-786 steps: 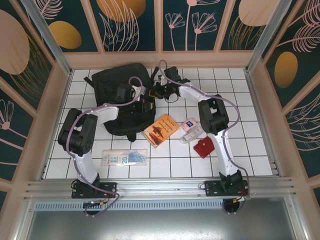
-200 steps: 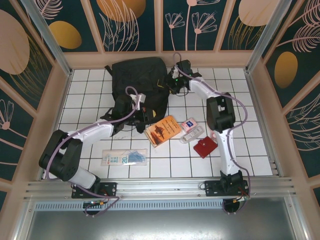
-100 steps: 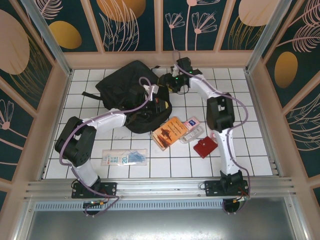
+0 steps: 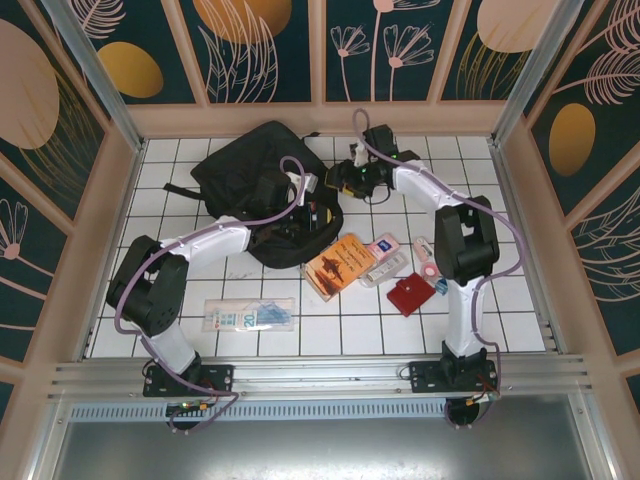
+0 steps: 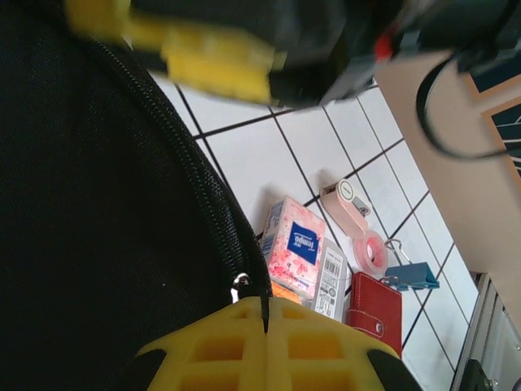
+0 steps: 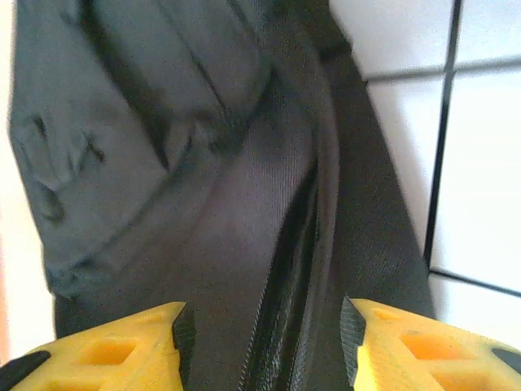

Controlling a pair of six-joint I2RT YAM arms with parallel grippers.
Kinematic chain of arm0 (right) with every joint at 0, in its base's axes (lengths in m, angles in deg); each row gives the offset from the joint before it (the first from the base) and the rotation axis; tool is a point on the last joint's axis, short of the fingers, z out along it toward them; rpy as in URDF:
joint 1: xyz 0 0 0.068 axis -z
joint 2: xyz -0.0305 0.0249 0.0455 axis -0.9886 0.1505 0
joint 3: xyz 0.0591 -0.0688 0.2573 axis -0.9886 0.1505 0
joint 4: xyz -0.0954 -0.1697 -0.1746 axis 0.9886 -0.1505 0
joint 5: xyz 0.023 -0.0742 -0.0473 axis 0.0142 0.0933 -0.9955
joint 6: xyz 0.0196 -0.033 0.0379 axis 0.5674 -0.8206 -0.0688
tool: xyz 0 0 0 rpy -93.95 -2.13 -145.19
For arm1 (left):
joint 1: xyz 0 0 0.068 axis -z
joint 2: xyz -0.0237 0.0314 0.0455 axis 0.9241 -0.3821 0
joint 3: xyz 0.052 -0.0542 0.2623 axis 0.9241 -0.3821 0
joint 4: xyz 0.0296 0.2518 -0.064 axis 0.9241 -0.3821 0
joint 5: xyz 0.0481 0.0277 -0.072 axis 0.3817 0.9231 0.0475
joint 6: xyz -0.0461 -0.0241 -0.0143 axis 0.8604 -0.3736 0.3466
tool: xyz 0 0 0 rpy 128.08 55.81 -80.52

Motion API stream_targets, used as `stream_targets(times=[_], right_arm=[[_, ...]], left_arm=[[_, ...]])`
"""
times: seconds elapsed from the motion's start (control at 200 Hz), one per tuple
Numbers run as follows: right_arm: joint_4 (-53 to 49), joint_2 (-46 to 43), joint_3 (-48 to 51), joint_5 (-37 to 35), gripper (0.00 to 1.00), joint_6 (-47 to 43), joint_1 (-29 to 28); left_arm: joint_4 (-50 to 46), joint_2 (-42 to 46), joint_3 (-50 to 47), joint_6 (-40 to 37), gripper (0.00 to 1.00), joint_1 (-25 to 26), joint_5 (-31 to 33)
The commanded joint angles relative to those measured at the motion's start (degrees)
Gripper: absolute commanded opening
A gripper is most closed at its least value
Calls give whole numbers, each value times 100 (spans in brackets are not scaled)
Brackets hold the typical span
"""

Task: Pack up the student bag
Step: Unzip the student bag at the top-center of the table.

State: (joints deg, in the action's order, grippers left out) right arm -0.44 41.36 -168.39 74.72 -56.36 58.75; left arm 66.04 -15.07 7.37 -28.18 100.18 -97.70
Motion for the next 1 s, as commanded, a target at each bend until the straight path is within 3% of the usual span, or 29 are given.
stream_targets(times=[0.0,0.14,0.295,0.996], right_arm=[[196,-108,229,82,49,-100,-21],[341,-131,431,131,34,-76,-21],[440,-105,458,93,0,-41,-1],[-221,335,-491,-221,0,-535,362]], left_arm=[[7,199,-81,-143,0,23,-46],[-2,242,-117,-153,0,22,-43],[9,303,-218,-156,0,23,-49],[-779,1198,-869,-547,0,-63,283]])
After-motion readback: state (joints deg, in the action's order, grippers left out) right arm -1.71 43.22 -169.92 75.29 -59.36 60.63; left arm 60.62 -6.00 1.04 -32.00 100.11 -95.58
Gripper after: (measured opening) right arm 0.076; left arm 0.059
